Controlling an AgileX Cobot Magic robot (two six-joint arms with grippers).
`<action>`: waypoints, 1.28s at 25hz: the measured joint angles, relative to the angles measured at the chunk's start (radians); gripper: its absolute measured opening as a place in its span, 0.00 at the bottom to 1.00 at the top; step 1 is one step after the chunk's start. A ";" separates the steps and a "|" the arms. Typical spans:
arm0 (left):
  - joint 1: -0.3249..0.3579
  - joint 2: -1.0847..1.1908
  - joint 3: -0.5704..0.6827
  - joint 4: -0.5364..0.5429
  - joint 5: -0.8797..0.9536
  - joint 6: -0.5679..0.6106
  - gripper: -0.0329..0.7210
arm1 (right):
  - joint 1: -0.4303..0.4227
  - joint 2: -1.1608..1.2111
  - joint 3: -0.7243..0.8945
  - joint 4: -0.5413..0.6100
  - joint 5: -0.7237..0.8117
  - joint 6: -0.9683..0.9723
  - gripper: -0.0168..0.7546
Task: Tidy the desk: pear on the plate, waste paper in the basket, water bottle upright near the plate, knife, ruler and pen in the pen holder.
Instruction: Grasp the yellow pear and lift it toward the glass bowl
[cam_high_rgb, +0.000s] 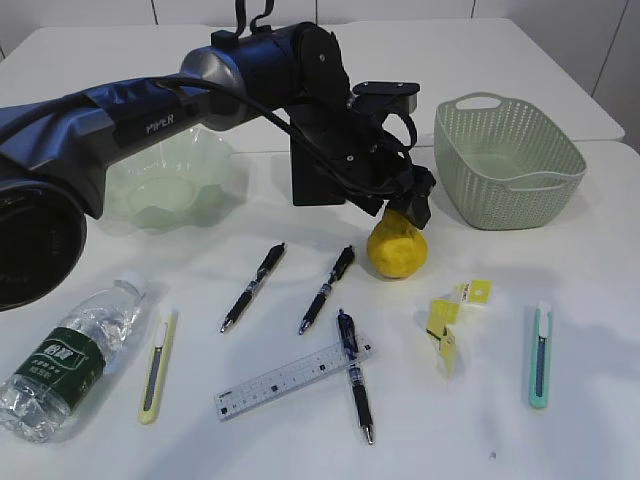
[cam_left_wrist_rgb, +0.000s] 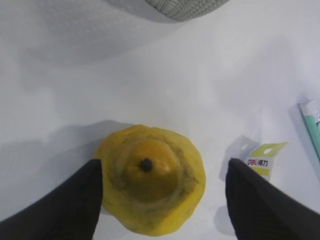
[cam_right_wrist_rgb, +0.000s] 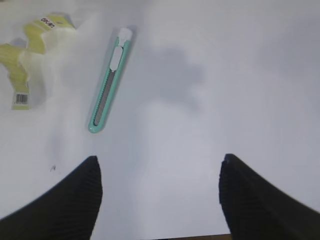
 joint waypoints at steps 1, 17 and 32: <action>0.000 0.000 0.000 0.000 0.000 0.000 0.76 | 0.000 0.000 0.000 0.000 0.000 0.000 0.76; 0.000 0.029 0.000 0.016 0.017 0.004 0.66 | 0.000 0.000 0.000 0.000 -0.004 0.000 0.76; 0.000 0.029 0.000 0.016 -0.032 0.017 0.62 | 0.000 0.000 0.000 0.000 -0.006 0.000 0.76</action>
